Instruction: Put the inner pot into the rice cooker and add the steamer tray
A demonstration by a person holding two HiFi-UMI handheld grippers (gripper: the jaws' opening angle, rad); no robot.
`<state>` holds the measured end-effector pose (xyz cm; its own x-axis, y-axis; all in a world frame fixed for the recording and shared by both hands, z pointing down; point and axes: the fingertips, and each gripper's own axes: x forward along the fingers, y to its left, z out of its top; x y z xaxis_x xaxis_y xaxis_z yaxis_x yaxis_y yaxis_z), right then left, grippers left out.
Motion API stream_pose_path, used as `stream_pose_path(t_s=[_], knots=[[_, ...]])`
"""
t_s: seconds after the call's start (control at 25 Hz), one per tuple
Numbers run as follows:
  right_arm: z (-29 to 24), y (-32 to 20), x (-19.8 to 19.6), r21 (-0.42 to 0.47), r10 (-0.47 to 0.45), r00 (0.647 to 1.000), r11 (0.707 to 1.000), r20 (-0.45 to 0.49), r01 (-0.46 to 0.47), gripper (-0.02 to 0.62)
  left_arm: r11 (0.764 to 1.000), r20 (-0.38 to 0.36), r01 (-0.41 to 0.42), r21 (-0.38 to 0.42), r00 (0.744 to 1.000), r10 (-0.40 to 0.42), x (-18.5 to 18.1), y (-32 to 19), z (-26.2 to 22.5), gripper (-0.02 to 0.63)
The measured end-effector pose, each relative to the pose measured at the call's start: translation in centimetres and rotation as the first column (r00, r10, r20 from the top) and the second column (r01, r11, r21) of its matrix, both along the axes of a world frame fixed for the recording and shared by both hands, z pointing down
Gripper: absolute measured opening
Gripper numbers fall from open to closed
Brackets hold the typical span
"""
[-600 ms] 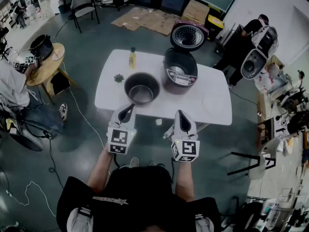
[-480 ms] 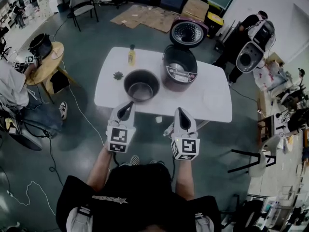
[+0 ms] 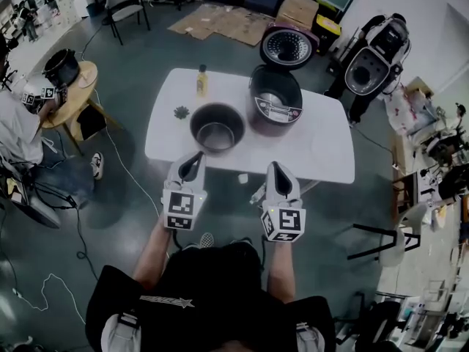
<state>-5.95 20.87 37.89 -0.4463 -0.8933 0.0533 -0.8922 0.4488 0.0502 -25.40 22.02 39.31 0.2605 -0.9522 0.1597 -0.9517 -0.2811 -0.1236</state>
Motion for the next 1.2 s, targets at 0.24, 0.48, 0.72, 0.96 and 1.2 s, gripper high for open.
stream_pose_path(t_s=[0.24,0.48,0.72,0.96,1.2], knots=[[0.5,-0.9,-0.4,-0.020,-0.003,1.000,1.000,0.008,0.004,0.005,1.000,-0.004,0.011,-0.011,1.000,-0.011,-0.6,-0.3,0.6,0.011],[1.1,-2.5,-1.2,-0.031,-0.018,1.000,0.999,-0.008,0.018,0.005,0.998,-0.008,0.040,-0.040,0.999,-0.040,-1.6,-1.0,1.5,0.011],[2.2,-5.5,-1.8,-0.049,-0.069,0.997,0.996,-0.016,0.068,0.005,0.995,-0.009,0.083,-0.053,0.996,-0.084,-1.5,-3.2,2.3,0.011],[3.5,-10.3,-2.8,-0.078,-0.126,0.992,0.989,-0.005,0.126,0.005,0.985,-0.010,0.147,-0.089,0.989,-0.148,-2.1,-6.5,3.7,0.011],[5.7,-15.0,-4.1,-0.135,-0.190,0.982,0.972,0.026,0.191,0.120,0.960,-0.033,0.225,-0.165,0.972,-0.233,-3.0,-9.9,5.5,0.095]])
